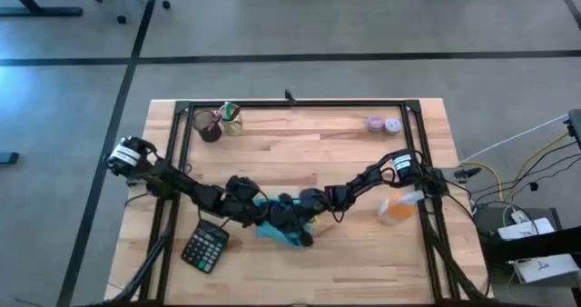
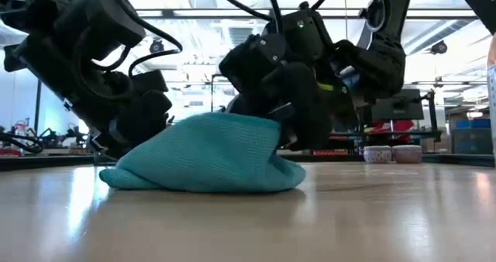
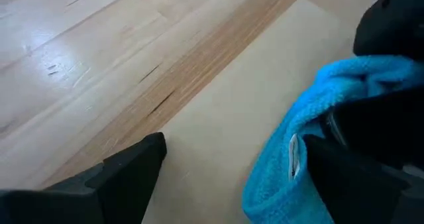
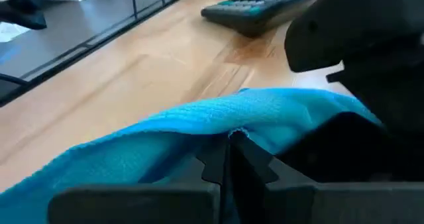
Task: Apply microfiber cloth
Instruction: Wipe the front of the cellphone with the blue microfiber cloth
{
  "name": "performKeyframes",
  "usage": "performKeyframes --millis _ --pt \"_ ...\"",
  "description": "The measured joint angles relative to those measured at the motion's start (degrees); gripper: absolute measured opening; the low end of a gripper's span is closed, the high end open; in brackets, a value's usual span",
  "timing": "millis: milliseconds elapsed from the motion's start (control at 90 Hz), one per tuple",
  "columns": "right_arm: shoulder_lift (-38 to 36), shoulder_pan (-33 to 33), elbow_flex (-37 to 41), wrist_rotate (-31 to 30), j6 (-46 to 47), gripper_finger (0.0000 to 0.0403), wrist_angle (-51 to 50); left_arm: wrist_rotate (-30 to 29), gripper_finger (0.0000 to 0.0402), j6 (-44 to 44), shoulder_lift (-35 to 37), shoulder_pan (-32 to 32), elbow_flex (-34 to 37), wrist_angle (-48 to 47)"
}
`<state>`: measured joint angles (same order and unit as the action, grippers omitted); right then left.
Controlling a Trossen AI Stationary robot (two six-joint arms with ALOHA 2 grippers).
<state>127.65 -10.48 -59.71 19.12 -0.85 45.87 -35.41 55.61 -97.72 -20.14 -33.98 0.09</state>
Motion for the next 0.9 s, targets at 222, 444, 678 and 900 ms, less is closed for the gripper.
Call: performKeyframes --millis 222,444,678,900 --pt "-0.25 -2.31 0.32 -1.86 0.4 0.0 -1.18 0.34 0.0348 -0.01 0.31 0.0 -0.07 -0.89" --pt "-2.0 -2.73 0.6 -3.47 1.09 0.0 -1.94 0.36 0.0348 -0.65 1.03 -0.04 -0.07 -1.08" --pt "-5.81 -3.68 1.27 -8.65 -0.29 0.0 -6.13 3.19 0.0349 -7.34 8.2 -0.2 0.31 -3.22" --pt "-6.94 -3.58 1.96 -12.73 -0.7 0.0 -7.06 4.86 0.0349 -7.96 17.3 -2.45 0.2 -3.53"
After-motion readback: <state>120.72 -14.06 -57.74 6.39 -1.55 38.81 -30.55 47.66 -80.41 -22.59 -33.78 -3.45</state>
